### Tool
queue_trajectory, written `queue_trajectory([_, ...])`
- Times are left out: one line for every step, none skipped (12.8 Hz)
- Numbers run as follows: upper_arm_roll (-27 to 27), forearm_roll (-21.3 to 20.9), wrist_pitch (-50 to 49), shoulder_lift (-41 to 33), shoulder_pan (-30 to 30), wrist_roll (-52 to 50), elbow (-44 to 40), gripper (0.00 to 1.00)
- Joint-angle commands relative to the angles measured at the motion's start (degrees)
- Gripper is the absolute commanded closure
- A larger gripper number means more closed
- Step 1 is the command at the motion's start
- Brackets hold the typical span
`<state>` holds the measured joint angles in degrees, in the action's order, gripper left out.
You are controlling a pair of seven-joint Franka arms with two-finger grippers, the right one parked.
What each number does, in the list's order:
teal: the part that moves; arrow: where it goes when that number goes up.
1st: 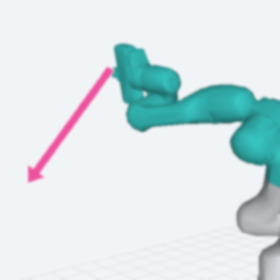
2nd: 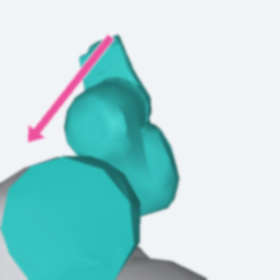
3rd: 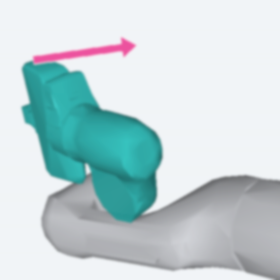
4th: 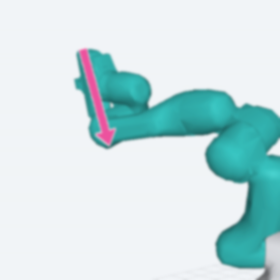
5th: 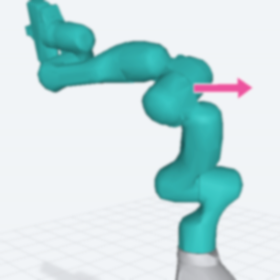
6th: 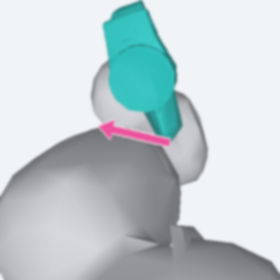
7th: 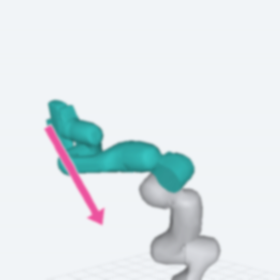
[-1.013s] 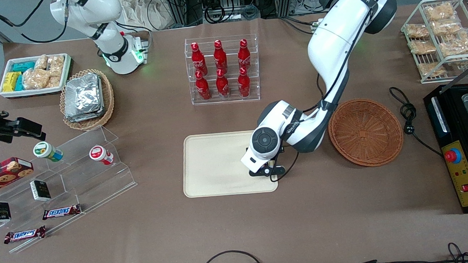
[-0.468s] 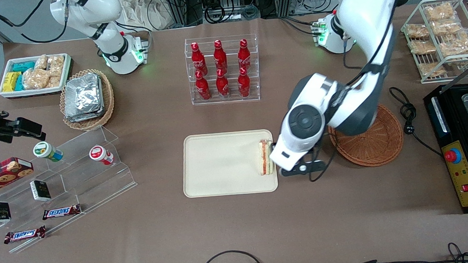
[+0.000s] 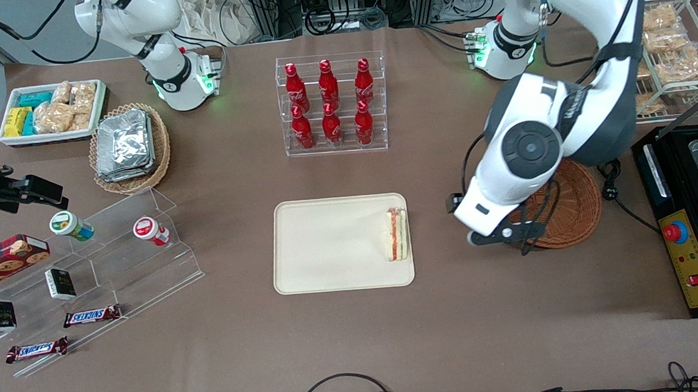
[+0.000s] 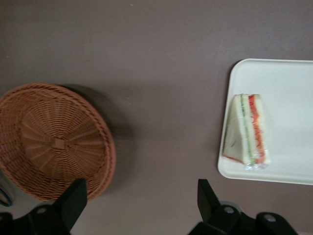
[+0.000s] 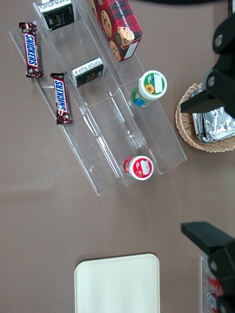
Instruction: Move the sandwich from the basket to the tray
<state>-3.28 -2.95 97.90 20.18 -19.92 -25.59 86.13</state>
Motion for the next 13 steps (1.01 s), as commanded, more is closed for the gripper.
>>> queue_trajectory([4.9, 2.4, 3.0, -11.2, -0.1, 10.0, 12.4, 0.00])
queue_trajectory([7.2, 2.6, 2.9, -13.0, -0.1, 13.3, 14.0, 0.00])
queue_trajectory([8.5, 3.0, 2.3, -13.8, 0.0, 16.3, 14.5, 0.00])
queue_trajectory([9.9, 3.2, 1.9, -14.1, 0.0, 19.1, 14.4, 0.00])
queue_trajectory([11.8, 3.3, 1.3, -14.4, 0.0, 21.3, 14.3, 0.00])
queue_trajectory([13.1, 3.3, 0.5, -15.1, 0.1, 24.7, 14.3, 0.00])
queue_trajectory([12.5, 3.6, -0.3, -15.1, 5.1, 28.5, 14.2, 0.00])
queue_trajectory([9.5, 4.6, -0.6, -15.1, 8.5, 31.7, 13.7, 0.00])
queue_trajectory([9.4, 4.6, -0.8, -14.5, 8.7, 33.7, 12.6, 0.00])
queue_trajectory([8.9, 4.2, -1.0, -13.9, 10.7, 34.6, 11.3, 0.00])
queue_trajectory([7.0, 4.2, -1.4, -13.1, 12.8, 36.6, 9.9, 0.00])
queue_trajectory([5.8, 4.0, -1.5, -12.7, 13.1, 37.2, 8.6, 0.00])
queue_trajectory([5.8, 4.0, -1.5, -12.2, 13.4, 37.1, 7.9, 0.00])
